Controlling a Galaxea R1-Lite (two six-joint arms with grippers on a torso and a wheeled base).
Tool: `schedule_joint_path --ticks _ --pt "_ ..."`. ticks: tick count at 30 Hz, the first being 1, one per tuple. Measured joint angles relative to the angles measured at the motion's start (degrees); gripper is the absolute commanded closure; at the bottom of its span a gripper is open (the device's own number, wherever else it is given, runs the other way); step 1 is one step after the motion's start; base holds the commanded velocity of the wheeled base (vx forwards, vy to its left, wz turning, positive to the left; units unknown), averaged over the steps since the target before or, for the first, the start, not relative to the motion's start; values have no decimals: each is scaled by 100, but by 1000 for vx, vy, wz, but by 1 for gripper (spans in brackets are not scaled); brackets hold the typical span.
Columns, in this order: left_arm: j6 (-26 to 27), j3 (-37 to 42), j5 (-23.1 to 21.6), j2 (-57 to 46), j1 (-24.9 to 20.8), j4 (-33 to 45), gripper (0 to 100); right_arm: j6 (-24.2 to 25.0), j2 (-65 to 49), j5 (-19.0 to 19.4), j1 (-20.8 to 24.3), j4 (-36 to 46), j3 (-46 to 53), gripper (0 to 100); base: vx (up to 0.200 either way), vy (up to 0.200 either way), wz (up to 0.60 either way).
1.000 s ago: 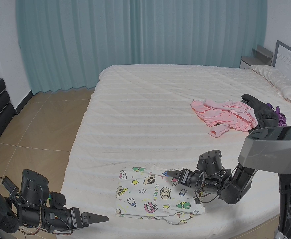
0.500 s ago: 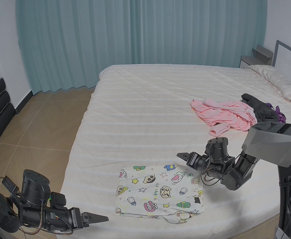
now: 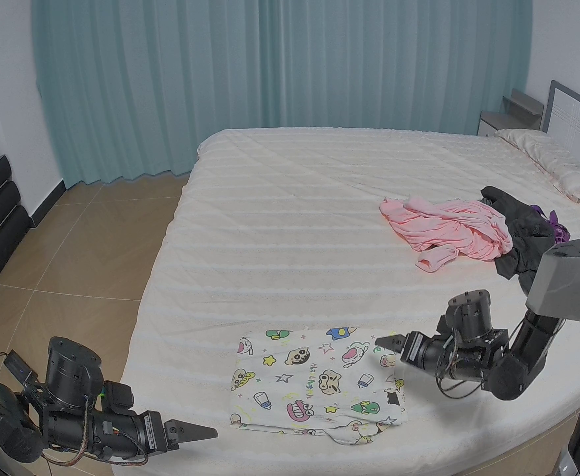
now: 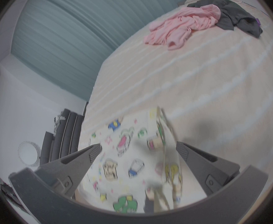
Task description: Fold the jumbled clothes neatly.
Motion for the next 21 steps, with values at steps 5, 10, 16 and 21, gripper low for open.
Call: schedule_joint_path --ticks 5,10,16,21 --pt "0 77 -2 83 30 -132 0 11 -77 115 451 -96 517 0 0 0 0" --pt "-2 110 -2 124 37 -156 0 2 28 121 736 -115 655 0 0 0 0" --pt "-2 121 -2 149 41 -156 0 -5 111 115 840 -94 674 0 0 0 0" --pt "-2 124 -2 154 41 -156 0 -9 174 95 890 -57 667 100 0 0 0"
